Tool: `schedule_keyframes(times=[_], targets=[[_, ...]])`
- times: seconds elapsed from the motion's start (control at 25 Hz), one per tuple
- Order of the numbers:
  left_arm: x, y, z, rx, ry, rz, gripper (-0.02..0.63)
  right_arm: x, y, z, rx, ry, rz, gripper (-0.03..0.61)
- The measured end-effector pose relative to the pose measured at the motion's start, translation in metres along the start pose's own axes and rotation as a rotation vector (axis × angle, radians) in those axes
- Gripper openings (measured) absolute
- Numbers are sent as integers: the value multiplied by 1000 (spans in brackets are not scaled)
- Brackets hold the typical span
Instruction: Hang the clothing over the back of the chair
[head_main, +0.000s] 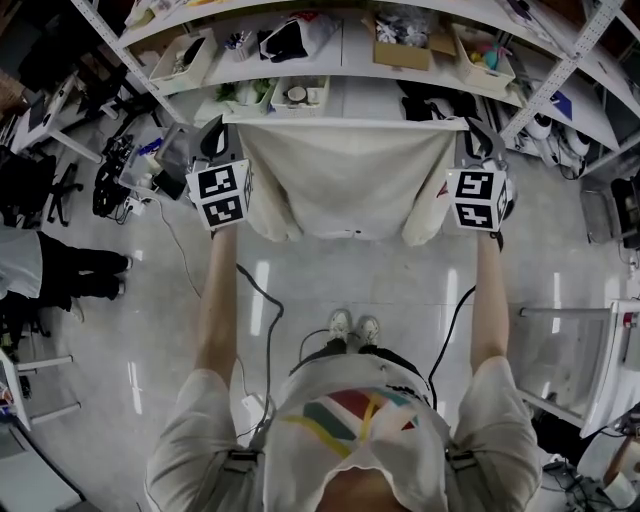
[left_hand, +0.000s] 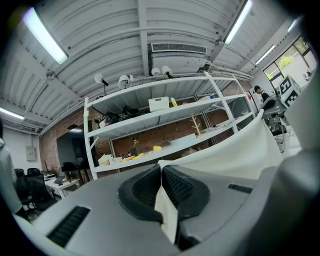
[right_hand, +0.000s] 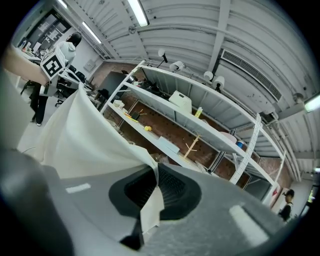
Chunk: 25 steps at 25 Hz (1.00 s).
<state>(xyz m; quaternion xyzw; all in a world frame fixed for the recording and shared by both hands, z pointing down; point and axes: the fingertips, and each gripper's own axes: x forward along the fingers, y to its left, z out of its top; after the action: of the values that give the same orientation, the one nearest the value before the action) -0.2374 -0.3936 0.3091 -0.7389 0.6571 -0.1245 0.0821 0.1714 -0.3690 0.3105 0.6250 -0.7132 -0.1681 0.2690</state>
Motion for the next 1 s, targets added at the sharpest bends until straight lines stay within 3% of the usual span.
schedule_keyframes(times=[1.0], targets=[[13, -33, -79, -3, 113, -35, 17, 15, 43, -77, -5, 141, 83, 9]])
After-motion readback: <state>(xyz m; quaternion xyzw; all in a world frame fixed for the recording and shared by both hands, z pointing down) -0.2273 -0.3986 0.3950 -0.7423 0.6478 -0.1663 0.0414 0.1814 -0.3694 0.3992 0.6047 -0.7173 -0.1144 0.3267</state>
